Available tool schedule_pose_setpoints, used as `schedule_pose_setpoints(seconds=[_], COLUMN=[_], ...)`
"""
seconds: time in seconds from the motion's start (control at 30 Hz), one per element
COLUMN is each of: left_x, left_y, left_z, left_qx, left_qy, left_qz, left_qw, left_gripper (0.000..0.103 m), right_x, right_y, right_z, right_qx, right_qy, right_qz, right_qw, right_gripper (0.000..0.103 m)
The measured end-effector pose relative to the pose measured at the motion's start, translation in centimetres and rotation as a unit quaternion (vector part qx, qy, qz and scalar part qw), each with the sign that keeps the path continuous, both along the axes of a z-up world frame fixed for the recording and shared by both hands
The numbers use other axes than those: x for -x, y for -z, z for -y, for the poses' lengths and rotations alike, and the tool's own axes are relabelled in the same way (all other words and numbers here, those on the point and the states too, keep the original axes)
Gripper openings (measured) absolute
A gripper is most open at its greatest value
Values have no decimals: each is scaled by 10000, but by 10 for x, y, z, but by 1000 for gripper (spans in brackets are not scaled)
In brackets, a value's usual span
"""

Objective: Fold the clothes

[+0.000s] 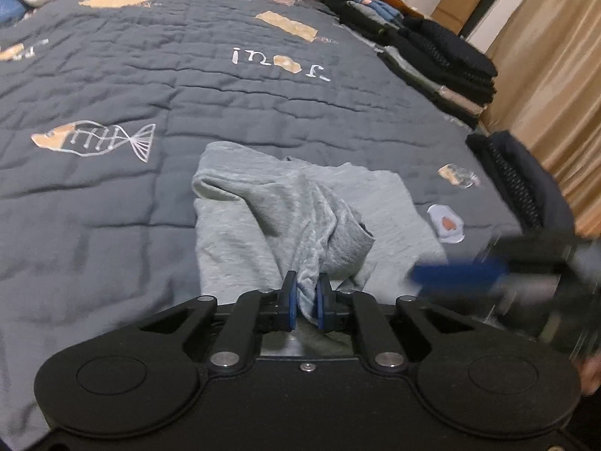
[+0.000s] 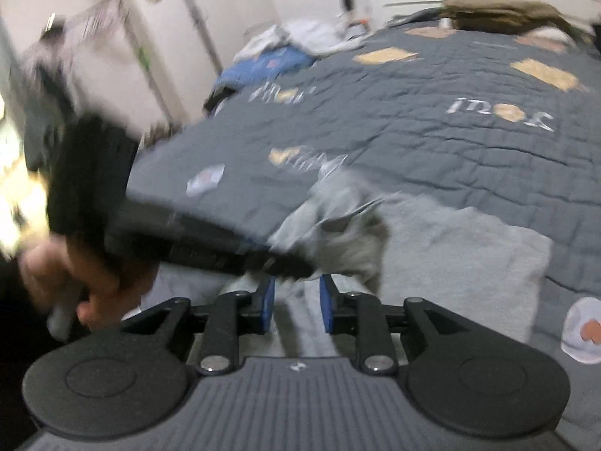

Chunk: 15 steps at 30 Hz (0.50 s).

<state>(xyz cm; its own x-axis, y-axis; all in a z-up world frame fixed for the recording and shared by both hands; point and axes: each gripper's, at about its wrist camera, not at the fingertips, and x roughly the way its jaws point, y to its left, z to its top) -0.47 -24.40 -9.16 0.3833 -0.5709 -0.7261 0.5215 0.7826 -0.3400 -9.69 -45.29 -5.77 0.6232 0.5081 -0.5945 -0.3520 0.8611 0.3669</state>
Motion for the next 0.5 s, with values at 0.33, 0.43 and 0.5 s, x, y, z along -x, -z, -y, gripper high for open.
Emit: schedule_pose_setpoints(seconds=[0.33,0.43,0.5], left_x=[0,-1,-3], left_y=[4,6,6], left_z=[-1,-2,-4], left_qx=[-232,-246,-228], left_qy=[3,-27,-51], left_qz=[-10,-50,-85], left_qw=[9997,9997,9997], left_gripper=[11,13,13], right_x=[-31,-37,-33], right_y=[32,45,43], right_z=[46,42,36], right_qx=[-1021,-1083,-1024], right_qy=[608,548,368], right_qz=[-704,-1091,-1050], right_qw=[9904,9866,9885], right_gripper=[44,44,42])
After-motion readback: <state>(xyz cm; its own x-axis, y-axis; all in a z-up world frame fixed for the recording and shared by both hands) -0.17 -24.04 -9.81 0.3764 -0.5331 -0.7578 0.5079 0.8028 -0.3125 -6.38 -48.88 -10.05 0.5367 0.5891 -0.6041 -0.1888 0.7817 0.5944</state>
